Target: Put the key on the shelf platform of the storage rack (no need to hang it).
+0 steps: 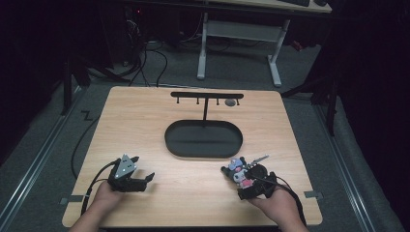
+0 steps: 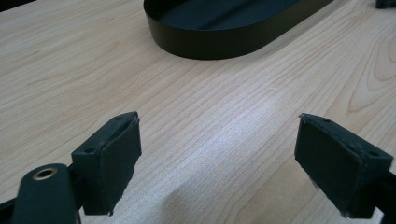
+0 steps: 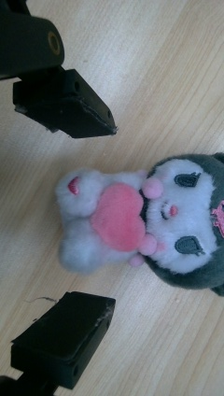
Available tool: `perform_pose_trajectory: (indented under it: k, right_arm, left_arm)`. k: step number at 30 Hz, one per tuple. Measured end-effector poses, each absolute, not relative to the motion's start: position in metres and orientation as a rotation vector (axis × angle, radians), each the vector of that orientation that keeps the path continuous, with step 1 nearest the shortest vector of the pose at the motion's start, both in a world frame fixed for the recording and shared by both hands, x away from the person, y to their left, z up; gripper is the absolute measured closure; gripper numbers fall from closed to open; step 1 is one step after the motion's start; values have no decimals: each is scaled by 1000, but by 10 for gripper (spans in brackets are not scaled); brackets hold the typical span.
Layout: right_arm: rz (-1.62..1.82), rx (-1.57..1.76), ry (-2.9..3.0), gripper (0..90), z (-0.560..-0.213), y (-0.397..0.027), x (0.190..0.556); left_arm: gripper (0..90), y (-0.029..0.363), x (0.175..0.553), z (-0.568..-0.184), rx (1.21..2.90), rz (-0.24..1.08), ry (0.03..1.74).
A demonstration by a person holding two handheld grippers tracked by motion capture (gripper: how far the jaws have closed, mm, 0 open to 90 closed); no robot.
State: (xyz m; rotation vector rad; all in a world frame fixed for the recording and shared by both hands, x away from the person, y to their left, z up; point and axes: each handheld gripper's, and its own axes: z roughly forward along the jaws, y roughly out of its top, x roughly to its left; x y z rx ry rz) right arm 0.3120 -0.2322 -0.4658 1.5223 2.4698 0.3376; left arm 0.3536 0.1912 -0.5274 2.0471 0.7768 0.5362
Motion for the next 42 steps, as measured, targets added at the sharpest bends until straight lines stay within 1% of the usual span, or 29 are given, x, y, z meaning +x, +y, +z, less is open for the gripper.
perform_pose_trajectory:
  k: [10,13,20,25,31,42]
  right_arm:
    - [288,1534,2478,161,-482,-232,320]
    - [296,1520,2478,204,-483,-231,319]
    - [330,1536,2465,382,-484,-232,317]
    - [345,1527,2473,442,-487,-234,318]
    - [364,1531,2472,466,-485,-233,317]
    - [399,1516,2452,472,-471,-235,316]
  left_arm:
    - [154,191,354,-527,2047,534,778]
    - [154,191,353,-527,2047,537,777]
    - [154,191,354,-527,2047,536,778]
    - [154,191,353,-527,2048,537,777]
    - [154,191,354,-528,2048,536,778]
    - [154,191,354,-527,2046,534,780]
